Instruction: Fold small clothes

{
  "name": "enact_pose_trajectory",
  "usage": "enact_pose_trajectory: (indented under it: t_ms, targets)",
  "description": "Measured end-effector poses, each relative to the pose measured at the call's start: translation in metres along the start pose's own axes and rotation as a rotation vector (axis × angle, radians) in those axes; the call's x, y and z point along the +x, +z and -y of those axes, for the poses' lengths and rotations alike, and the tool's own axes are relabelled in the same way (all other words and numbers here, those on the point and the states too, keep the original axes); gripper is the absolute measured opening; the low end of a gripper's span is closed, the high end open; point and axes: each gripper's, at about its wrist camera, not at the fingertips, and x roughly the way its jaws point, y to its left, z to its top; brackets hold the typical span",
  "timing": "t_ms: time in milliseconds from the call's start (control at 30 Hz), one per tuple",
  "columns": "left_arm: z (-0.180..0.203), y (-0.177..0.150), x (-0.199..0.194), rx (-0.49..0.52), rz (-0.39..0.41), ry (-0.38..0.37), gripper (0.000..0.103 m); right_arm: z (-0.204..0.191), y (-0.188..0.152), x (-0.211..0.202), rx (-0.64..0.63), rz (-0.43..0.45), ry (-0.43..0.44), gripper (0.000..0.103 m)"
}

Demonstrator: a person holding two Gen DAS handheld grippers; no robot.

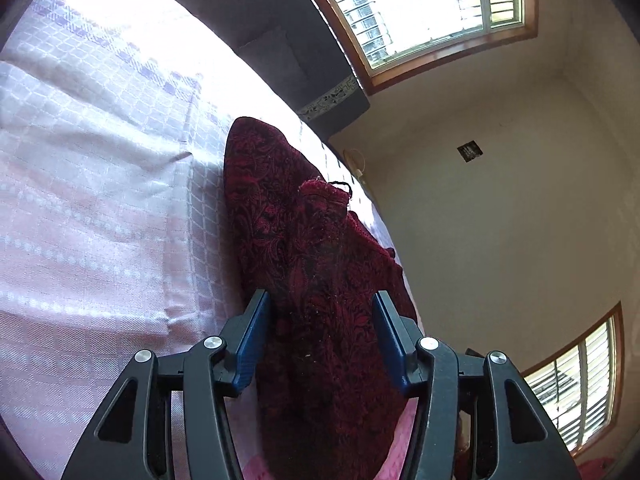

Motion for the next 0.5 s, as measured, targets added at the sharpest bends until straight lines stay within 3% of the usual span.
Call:
enact_pose_trajectory:
  t_ms: [67,200,267,400,500]
  targets:
    - [-0.005,0.001,-0.001,-0.028,-0.004,-0.002,0.052,0.0,0.0,0.0,0.002,0.0,0.002,0.013]
    - [-0.009,0.006,-0.015,-0.029,0.101,0.085,0.054,0.001,-0.001,-0.001,0.006,0.001,0.004,0.013]
    - [-0.015,0.012,-0.015,-0.052,0.115,0.074,0.054,0.001,-0.001,-0.001,0.011,0.001,0.005,0.013]
    - [-0.017,0.026,0.001,-0.048,0.035,0.052,0.056,0.001,-0.001,-0.001,0.014,0.001,0.0,0.013]
    - [-0.01,0.03,0.015,0.006,-0.044,0.097,0.056,0.0,-0.001,-0.001,0.019,0.003,-0.006,0.013]
